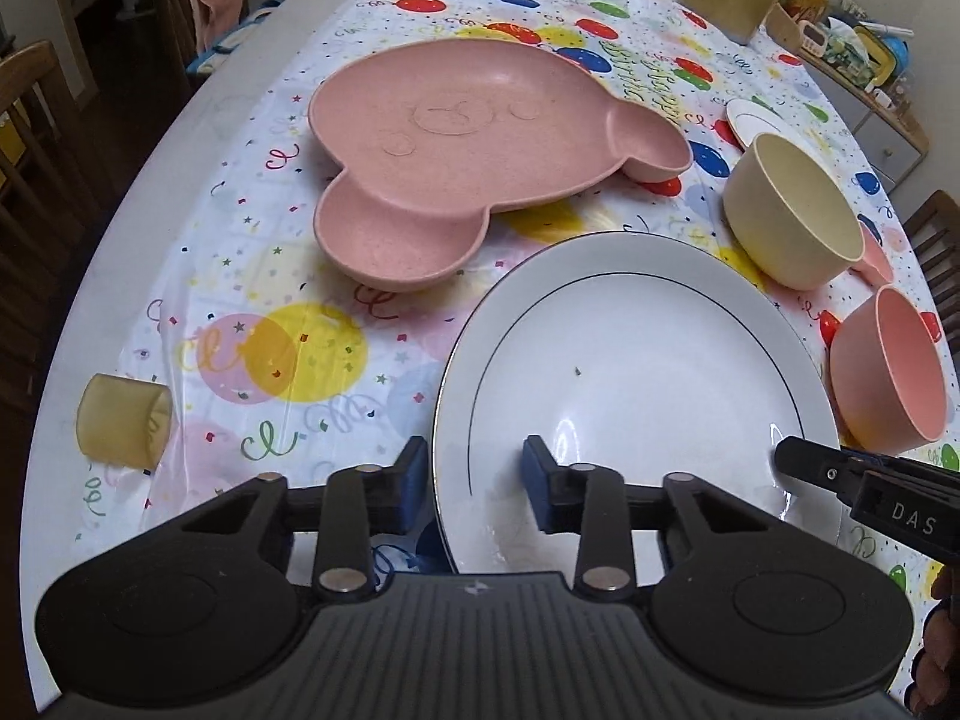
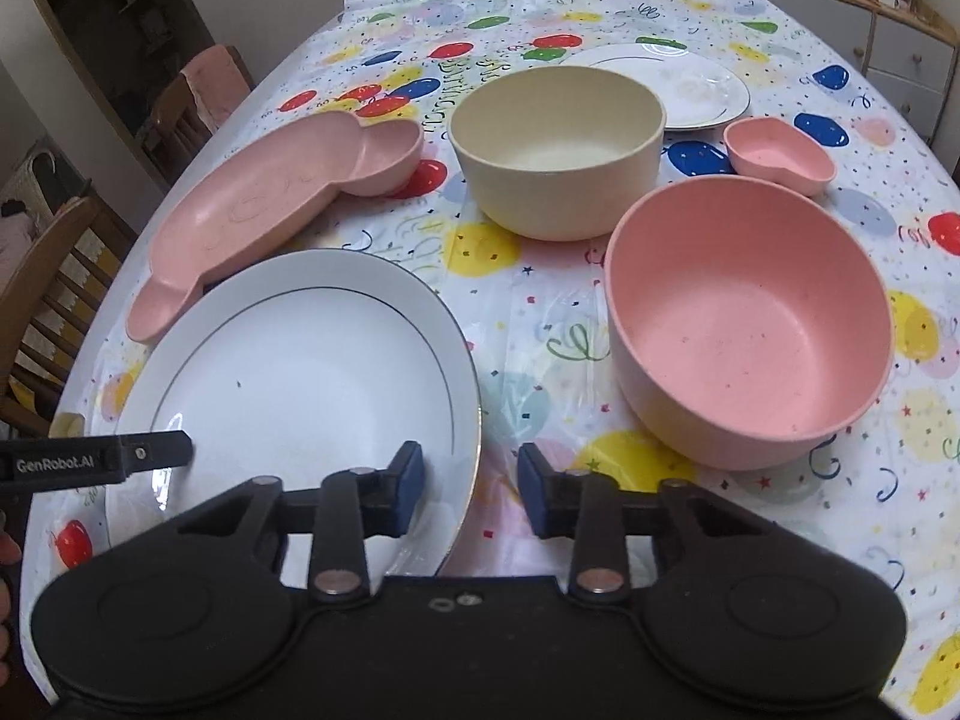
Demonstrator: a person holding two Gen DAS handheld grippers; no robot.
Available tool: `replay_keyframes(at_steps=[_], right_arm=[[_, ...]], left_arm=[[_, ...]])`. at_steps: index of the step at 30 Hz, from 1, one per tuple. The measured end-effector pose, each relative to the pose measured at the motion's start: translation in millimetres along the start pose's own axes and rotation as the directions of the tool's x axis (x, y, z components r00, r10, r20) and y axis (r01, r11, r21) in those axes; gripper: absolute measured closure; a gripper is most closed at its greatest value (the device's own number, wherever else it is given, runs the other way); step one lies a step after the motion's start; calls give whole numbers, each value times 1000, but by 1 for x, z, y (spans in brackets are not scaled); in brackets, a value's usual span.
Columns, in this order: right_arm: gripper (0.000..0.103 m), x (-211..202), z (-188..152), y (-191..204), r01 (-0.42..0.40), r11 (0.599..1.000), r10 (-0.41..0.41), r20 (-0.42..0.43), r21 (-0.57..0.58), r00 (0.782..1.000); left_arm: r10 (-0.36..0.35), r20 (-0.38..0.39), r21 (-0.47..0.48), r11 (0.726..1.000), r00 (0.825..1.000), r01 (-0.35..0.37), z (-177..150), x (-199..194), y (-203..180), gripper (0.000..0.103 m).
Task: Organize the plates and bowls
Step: 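Close the left gripper on the rim of the large white plate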
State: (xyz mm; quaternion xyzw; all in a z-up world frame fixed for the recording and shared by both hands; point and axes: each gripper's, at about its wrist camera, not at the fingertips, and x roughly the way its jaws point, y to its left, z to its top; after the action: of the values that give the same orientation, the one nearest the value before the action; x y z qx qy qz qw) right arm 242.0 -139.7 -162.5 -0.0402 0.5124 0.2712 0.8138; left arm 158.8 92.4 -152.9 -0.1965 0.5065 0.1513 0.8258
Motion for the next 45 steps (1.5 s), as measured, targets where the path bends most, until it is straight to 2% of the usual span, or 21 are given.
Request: replay_keyframes(at_steps=[2,10,34,41,45], right_arm=[[87,-1,1,0,-17,1000,17,-1,7,1000],[92,-7,-3,-3,-33,998,34,-1,47,999],[94,-63,-78,9,-81,995,83,-47,54,995],[94,-67,-94,11,-60,996,64,-52,65,997],[92,-65,-96,13,-38,997,42,-56,66,998]], left_arm=[[-6,-4,-1,1000,1000,6,0,-1,0,73],[-38,-5,24,999,999,38,-8,-10,5,74],[-73,-74,83,993,995,79,-86,-55,20,74],[-68,-72,102,992,995,75,-92,-55,19,74],[-44,-55,111,993,998,50,-90,-58,20,74]])
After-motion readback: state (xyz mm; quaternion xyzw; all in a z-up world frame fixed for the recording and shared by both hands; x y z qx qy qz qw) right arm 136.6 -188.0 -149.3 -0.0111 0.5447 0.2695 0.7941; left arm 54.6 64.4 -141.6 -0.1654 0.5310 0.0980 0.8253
